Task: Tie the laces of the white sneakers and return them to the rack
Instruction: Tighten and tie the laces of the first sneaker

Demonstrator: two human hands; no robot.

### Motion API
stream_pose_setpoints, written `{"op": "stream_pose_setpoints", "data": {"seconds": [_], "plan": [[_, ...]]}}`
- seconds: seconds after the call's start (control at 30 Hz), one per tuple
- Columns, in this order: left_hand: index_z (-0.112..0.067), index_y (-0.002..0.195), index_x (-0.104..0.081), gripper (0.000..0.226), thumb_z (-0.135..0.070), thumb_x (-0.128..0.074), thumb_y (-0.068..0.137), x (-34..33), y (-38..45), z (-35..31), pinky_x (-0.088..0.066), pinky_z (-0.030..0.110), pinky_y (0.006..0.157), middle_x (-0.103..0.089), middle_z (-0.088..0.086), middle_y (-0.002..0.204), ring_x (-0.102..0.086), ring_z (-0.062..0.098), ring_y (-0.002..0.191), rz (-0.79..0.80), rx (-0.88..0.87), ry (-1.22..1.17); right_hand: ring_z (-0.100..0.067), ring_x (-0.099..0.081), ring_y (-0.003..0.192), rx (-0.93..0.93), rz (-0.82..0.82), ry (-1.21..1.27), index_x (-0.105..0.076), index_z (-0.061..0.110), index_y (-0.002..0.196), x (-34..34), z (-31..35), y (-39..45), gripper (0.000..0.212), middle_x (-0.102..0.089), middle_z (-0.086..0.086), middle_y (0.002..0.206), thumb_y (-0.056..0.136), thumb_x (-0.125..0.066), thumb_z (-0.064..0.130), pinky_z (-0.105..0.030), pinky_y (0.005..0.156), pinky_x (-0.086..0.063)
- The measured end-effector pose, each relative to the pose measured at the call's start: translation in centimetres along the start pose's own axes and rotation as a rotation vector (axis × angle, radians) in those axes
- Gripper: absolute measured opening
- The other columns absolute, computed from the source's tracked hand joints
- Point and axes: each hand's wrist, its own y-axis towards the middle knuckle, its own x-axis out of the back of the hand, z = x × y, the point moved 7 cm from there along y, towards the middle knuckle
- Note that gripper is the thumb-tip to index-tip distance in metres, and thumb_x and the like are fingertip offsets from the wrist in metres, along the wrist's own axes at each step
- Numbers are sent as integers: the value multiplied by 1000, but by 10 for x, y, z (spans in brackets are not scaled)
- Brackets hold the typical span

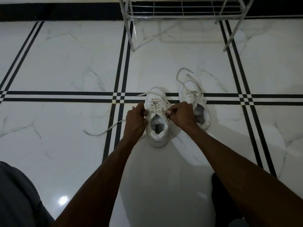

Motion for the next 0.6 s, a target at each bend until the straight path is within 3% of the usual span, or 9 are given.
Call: {"op": "stream_pose_setpoints", "data": {"seconds": [0.07, 0.13, 0.23, 0.33, 0.43, 0.53, 0.6], "plan": [[-11, 76, -48, 23, 10, -57, 83, 1, 0, 3, -51, 55, 74, -63, 14, 69, -58, 27, 65, 8, 38, -24, -22, -74, 74, -68, 29, 22, -82, 11, 77, -1, -4, 1, 9, -79, -8, 76, 82, -75, 13, -40, 80, -62], [-2, 84, -56, 11, -2, -62, 93, 2, 1, 9, -55, 52, 76, -69, 16, 79, -66, 31, 78, 56, 76, -30, -23, -74, 80, -74, 97, -7, -81, 10, 85, 1, 0, 2, 9, -79, -10, 84, 85, -74, 15, -37, 78, -61], [-2, 95, -64, 23, -22, -56, 103, 7, 10, 12, -54, 46, 85, -74, 13, 95, -69, 29, 96, 159, 98, -3, -17, -66, 81, -46, 297, -70, -77, 10, 91, 3, 13, 2, 15, -71, -2, 84, 93, -64, 18, -21, 66, -48], [-9, 101, -71, 34, -26, -42, 107, 12, 15, 6, -51, 41, 94, -76, 8, 108, -69, 21, 107, 212, 214, -239, -17, -62, 92, -185, 401, 222, -72, 12, 94, 4, 15, 7, 19, -68, -3, 96, 97, -55, 20, -29, 75, -49], [-13, 91, -73, 43, -25, -35, 107, 10, 23, -8, -48, 28, 88, -79, 5, 105, -72, 10, 103, 175, 281, -590, -22, -61, 111, -261, 367, 676, -66, -4, 111, 5, 25, 19, 36, -70, -7, 114, 102, -47, 26, -31, 75, -51], [-7, 85, -61, 40, -22, -34, 110, 7, 32, -19, -55, 18, 72, -72, 14, 90, -72, 17, 86, 113, 308, -763, -21, -66, 100, -221, 397, 882, -61, 11, 92, 2, 41, 26, 32, -74, -8, 104, 104, -43, 34, -31, 71, -49], [-5, 92, -56, 34, -23, -34, 111, 2, 35, -20, -56, 18, 67, -62, 17, 88, -64, 21, 80, 105, 297, -751, -21, -65, 92, -208, 385, 927, -63, 14, 97, -1, 44, 27, 27, -70, -5, 90, 102, -47, 35, -31, 69, -46]]}}
